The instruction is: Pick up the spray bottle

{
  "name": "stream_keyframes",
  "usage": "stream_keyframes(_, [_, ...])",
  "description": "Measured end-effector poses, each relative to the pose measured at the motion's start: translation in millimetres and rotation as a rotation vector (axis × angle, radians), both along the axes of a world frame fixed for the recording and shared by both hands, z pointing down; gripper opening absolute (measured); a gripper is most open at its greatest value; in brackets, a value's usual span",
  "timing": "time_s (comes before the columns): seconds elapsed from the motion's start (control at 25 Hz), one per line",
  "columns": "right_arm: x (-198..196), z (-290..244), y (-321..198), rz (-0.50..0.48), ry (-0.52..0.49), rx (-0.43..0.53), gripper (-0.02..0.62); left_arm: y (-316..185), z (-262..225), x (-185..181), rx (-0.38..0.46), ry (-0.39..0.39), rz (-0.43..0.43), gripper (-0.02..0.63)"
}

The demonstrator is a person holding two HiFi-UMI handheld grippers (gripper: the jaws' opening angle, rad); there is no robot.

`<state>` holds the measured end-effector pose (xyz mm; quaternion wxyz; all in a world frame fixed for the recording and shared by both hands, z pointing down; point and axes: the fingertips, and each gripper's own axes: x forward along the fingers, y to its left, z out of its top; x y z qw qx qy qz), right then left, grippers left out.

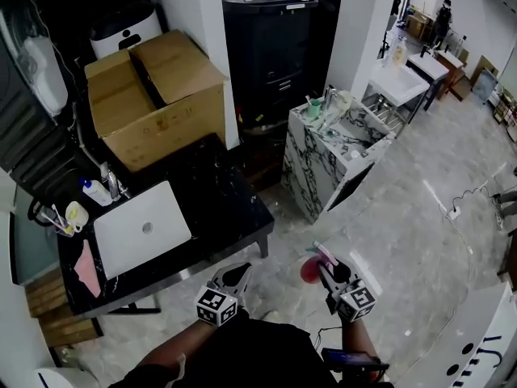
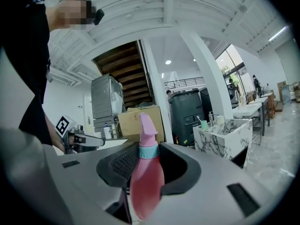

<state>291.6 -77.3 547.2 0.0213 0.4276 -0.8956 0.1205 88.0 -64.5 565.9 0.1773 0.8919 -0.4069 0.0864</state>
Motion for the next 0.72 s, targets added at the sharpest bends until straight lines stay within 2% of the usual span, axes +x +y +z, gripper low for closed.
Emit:
stream_keyframes(0.36, [-5.3, 3.0, 11.9, -0.044, -0.014, 0.001, 0.158, 18.2, -1.9, -2.3, 0.003, -0.010, -0.039, 0.008])
stream_keyframes(0.72, [-22.3, 3.4, 13.9, -0.075, -0.034, -0.006, 0.158, 24.2, 2.0, -22.9, 0.003, -0.021, -0.091, 0.008])
